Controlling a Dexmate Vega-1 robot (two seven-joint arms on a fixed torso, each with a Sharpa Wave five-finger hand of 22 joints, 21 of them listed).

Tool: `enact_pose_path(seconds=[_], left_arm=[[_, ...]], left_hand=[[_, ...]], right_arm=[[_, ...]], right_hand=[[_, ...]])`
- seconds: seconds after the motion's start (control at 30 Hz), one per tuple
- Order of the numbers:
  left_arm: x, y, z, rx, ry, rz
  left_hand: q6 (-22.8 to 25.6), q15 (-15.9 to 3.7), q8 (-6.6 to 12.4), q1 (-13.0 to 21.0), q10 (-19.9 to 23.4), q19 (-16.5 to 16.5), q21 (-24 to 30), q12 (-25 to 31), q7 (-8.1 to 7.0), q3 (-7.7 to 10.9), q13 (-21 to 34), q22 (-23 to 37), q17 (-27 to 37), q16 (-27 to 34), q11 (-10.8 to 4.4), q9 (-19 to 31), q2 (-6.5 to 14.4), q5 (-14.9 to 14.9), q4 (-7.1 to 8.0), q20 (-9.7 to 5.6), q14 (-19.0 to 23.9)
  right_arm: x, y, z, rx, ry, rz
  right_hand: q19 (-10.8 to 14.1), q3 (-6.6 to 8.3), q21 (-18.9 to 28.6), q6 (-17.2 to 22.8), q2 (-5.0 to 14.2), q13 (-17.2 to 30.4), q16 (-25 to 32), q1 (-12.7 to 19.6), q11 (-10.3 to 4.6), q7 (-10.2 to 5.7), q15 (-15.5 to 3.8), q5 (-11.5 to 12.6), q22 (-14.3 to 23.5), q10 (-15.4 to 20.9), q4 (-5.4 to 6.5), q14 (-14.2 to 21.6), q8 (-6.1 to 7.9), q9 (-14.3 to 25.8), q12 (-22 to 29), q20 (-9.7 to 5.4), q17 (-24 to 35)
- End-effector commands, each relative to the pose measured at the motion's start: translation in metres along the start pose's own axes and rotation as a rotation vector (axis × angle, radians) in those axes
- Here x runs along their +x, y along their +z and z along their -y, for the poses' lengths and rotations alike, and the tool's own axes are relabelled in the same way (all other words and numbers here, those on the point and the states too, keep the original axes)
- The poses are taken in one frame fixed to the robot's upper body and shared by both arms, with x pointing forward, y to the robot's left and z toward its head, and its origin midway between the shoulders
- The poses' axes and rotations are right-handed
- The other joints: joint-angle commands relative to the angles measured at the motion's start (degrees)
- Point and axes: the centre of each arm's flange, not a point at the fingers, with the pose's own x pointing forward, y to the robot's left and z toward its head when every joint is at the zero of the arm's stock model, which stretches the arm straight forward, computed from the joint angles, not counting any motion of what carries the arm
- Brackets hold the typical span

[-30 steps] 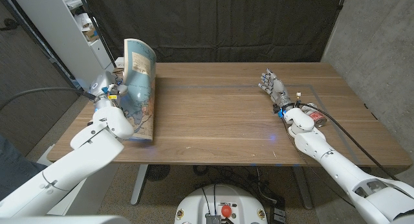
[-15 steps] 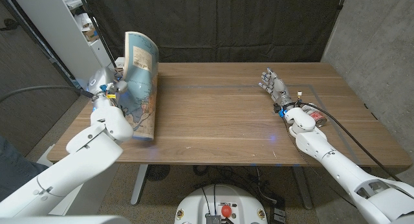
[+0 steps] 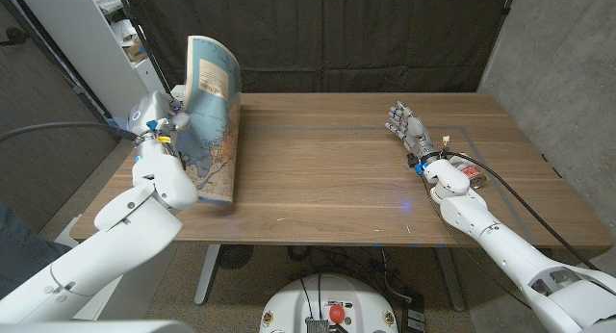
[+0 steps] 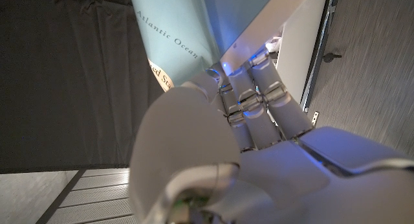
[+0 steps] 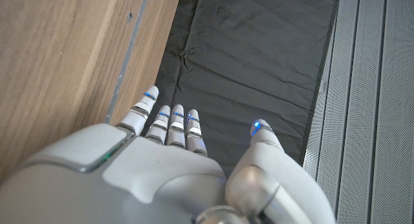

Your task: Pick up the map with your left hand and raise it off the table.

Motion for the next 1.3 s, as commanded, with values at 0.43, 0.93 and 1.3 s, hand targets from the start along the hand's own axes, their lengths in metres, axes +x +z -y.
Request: enact_pose_path(seconds=[0.43,0.93,1.3], left_arm=[[0.001,0.016,-0.013,-0.021,0.025,0.041],[0.004,0.024,-0.021,-0.025,0.037,0.061],[0.006,0.027,-0.023,-0.031,0.041,0.065]], left_hand=[[0.4,0.06,0.56,0.3,4.2,-0.4,1.3,-0.4,0.01,1.05,6.6,0.1,0.7,-0.3,-3.25,3.1,0.1,0.9,0.08,-0.04,0.7],[0.3,0.07,0.51,0.1,4.4,-0.7,2.3,-0.9,0.11,1.53,7.3,0.0,1.3,-0.3,-3.33,3.3,-0.2,1.3,0.01,-0.17,0.9],[0.4,0.11,0.52,0.0,4.5,-0.9,3.1,-1.2,0.12,1.92,7.9,0.0,1.8,-0.4,-3.13,3.4,-0.3,1.5,-0.01,-0.21,0.9]], right_arm=[[0.008,0.0,0.0,0.001,0.004,-0.003],[0.009,0.003,0.001,-0.001,0.0,0.004],[0.008,0.006,0.002,-0.005,-0.002,0.009]], right_hand=[[0.2,0.1,0.5,0.6,0.48,0.2,0.2,0.0,0.03,0.01,-0.16,0.4,0.2,0.4,-0.43,0.4,-0.01,0.2,-0.3,-0.04,0.1],[0.2,0.07,0.5,0.6,0.51,0.2,0.2,0.0,-0.09,0.01,-0.14,0.3,0.2,0.5,-0.49,0.5,-0.05,0.2,-0.4,-0.07,0.1],[0.2,0.06,0.5,0.6,0.54,0.2,0.2,0.0,-0.03,0.0,-0.24,0.3,0.2,0.5,-0.53,0.5,-0.07,0.2,-0.4,-0.06,0.1]])
